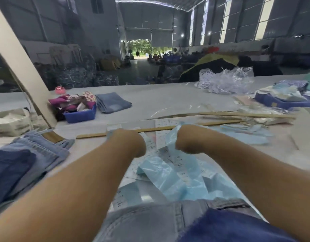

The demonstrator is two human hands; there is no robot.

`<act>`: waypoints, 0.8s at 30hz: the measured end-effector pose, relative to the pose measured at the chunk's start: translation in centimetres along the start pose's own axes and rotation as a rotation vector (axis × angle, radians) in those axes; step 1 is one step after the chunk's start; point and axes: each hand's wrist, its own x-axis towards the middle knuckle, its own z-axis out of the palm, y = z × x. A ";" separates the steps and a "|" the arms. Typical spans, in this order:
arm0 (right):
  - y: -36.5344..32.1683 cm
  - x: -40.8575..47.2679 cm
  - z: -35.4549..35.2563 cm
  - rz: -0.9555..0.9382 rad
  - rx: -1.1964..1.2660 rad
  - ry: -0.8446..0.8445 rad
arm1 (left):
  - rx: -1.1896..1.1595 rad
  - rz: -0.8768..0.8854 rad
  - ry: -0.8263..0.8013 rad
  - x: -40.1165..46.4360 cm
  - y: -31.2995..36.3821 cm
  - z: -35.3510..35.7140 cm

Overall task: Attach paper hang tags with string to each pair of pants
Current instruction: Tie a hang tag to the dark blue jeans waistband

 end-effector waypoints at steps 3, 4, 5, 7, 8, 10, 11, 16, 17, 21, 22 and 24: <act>3.7 3.6 5.4 0.160 0.009 0.017 | -0.068 0.020 0.007 1.0 3.4 3.5; 4.9 4.1 7.3 0.225 0.081 0.020 | -0.077 0.031 0.002 1.0 4.5 4.9; 5.9 4.4 8.7 0.291 0.175 0.037 | -0.081 0.044 0.008 1.1 5.2 6.2; 7.2 4.6 10.4 0.381 0.337 0.074 | -0.112 0.066 0.055 1.3 6.0 7.9; 7.5 4.6 10.7 0.403 0.385 0.078 | -0.147 0.082 0.093 1.4 6.0 8.1; 7.3 4.6 11.0 0.404 0.412 0.044 | -0.223 0.141 0.177 1.6 6.3 8.3; 7.1 4.5 11.1 0.394 0.401 0.016 | -0.241 0.200 0.195 1.7 6.5 8.5; 6.7 3.3 12.2 0.421 0.436 -0.079 | 0.024 0.495 0.121 1.2 7.7 9.7; 6.7 3.2 12.2 0.440 0.461 -0.095 | 0.034 0.500 0.097 1.2 7.7 9.9; 7.0 3.4 12.3 0.455 0.544 -0.096 | 0.002 0.467 -0.024 1.0 7.8 10.6; 7.0 3.5 12.4 0.457 0.541 -0.110 | -0.032 0.456 -0.048 0.9 7.8 10.7; 7.0 3.9 12.8 0.465 0.524 -0.154 | -0.100 0.445 -0.077 1.0 7.9 10.6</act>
